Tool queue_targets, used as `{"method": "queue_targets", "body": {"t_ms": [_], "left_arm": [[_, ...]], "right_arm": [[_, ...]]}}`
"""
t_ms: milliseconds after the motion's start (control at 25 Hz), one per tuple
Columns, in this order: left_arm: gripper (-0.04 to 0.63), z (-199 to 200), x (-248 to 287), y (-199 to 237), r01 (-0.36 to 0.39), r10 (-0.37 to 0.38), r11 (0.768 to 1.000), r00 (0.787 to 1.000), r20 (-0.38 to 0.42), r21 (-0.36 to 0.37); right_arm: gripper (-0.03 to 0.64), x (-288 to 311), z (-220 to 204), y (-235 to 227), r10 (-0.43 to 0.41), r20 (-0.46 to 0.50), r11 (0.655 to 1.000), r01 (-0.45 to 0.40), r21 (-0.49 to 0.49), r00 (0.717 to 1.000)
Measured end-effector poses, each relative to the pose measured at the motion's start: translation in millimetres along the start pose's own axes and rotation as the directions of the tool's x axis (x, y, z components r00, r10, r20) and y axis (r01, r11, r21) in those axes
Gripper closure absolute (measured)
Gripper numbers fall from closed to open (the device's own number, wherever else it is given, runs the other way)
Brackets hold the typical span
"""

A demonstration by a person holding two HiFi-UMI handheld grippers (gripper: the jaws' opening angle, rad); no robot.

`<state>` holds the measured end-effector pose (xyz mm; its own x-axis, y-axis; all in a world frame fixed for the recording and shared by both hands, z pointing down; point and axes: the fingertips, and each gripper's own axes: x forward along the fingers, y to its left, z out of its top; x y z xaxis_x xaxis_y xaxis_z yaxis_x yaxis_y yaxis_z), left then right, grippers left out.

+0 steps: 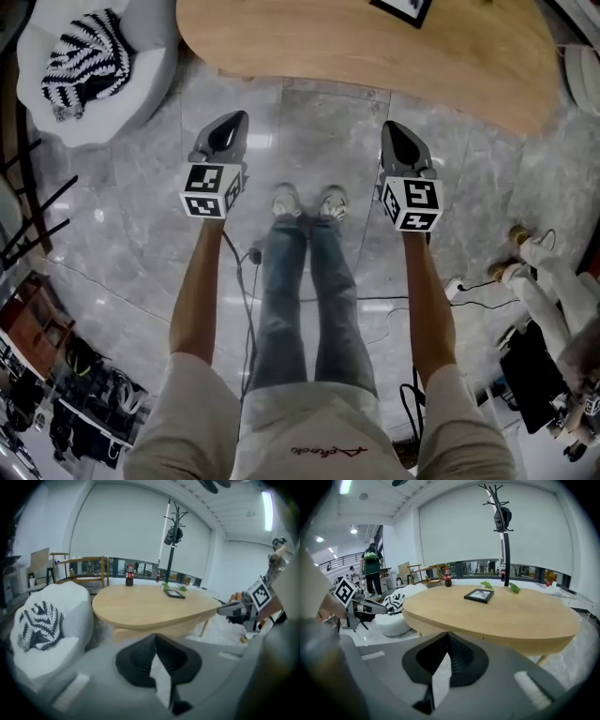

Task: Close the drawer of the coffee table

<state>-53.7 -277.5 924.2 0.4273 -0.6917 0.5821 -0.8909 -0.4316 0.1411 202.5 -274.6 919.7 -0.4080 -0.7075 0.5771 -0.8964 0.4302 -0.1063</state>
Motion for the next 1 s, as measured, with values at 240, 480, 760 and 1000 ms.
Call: {"method": "queue_targets", "body": {"t_ms": [240, 480, 760, 1000], "left_arm": [[0.592, 58.5, -43.4, -12.6, -0.017, 0.015, 1.0, 0.998, 0.066, 0.023], [0.592, 123.9, -86.5, -29.0, -0.031, 0.026, 0.999, 0.992, 0.127, 0.041], [0.592, 190.6, -147.4, -69.0, -0.015, 0.007, 0.999, 0.986, 0.165, 0.047], [0.592, 243.9, -193.8, -94.7, -0.011, -0.006, 0.996, 0.981, 0.193, 0.083]], "right_arm": [[0.612, -40.7, 63.5, 12.4, 0.015, 0.079, 1.0, -0.015, -0.009, 0.997], [0.612, -87.9, 131.4, 15.6, 0.008, 0.151, 1.0, -0.006, -0.017, 0.988], [0.612, -156.8, 199.9, 18.3, -0.02, 0.211, 1.0, 0.022, -0.003, 0.977], [0.612, -209.6, 247.0, 28.9, -0.036, 0.25, 0.999, 0.032, 0.019, 0.968]]}}
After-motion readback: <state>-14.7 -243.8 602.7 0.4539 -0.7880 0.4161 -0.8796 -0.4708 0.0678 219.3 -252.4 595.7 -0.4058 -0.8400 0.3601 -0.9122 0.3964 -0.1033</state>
